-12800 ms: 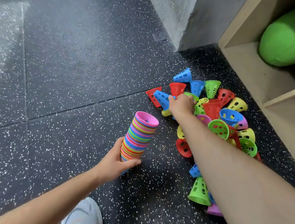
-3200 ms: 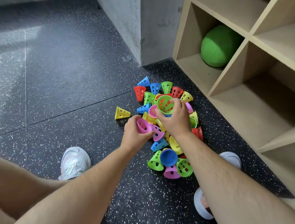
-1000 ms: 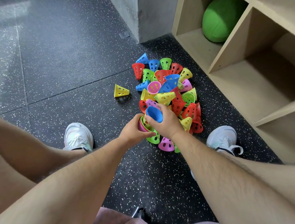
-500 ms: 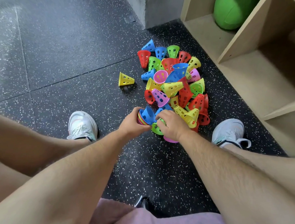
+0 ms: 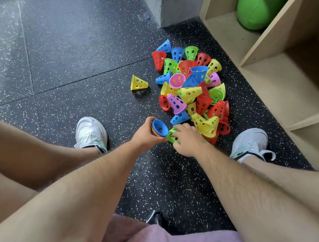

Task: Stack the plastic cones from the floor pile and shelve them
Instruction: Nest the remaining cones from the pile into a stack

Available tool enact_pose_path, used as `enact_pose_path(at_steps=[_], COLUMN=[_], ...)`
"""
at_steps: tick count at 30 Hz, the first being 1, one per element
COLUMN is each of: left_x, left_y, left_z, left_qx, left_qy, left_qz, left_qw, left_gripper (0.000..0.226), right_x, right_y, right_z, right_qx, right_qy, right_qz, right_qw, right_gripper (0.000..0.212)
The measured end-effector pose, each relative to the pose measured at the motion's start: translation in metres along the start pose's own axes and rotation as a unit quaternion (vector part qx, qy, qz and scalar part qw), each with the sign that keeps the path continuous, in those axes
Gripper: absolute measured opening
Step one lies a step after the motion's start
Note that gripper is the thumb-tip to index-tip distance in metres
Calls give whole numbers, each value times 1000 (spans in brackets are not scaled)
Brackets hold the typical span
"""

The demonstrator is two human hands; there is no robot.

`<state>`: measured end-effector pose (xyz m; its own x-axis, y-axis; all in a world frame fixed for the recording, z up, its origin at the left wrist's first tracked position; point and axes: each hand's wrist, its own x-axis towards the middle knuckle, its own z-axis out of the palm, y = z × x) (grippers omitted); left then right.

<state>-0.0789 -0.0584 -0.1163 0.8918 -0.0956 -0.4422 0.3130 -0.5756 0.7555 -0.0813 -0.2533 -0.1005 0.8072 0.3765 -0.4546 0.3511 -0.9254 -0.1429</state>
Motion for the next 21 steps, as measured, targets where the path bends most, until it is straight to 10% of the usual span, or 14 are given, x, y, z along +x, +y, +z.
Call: enact_pose_path(at_steps=[11,21], left_x=[-2,-6], left_y=[-2,2], left_z=[-3,-3], left_qx=[-7,9], left_qy=[12,12], left_qz=[-11,-7], left_qw=[1000,1000], left_gripper=[74,65], right_x=[5,1], right_y=[13,2], right_z=[-2,-28], right_qx=[181,430], right_qy=[128,214], right_qz=[54,155], right_qw=[974,863], right_gripper=[76,63])
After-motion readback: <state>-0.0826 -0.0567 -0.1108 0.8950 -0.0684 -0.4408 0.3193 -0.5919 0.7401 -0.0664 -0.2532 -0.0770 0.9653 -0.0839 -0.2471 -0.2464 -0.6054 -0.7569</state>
